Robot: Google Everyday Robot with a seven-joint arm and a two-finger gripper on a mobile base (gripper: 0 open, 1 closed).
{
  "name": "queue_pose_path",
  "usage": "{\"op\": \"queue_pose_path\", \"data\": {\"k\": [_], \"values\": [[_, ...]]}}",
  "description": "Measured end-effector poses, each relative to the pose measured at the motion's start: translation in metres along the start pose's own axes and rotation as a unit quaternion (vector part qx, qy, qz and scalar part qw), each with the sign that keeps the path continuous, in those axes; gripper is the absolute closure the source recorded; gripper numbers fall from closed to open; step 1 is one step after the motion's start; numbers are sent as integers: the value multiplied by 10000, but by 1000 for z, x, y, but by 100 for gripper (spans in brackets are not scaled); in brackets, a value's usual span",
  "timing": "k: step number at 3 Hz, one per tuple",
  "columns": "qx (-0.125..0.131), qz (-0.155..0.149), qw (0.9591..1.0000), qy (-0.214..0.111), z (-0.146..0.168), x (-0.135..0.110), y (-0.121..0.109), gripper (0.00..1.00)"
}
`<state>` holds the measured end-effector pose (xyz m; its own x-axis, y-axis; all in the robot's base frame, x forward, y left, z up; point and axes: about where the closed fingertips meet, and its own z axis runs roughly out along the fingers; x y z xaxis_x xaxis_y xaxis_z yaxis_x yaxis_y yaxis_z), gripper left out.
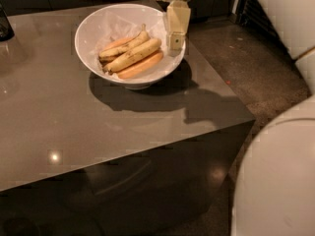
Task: Pick banana from white bowl
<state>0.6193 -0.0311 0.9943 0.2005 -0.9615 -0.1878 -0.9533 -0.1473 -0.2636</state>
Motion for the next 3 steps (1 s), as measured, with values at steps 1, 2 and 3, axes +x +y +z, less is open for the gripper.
{"op": "queue_pose_path", "data": {"k": [1,2,3], "values": [[-21,-2,10000,-30,9,-2,-11,0],[-48,11,10000,-52,15,-3,-18,0],[-81,65,9999,-67,21,-3,-23,16]]}}
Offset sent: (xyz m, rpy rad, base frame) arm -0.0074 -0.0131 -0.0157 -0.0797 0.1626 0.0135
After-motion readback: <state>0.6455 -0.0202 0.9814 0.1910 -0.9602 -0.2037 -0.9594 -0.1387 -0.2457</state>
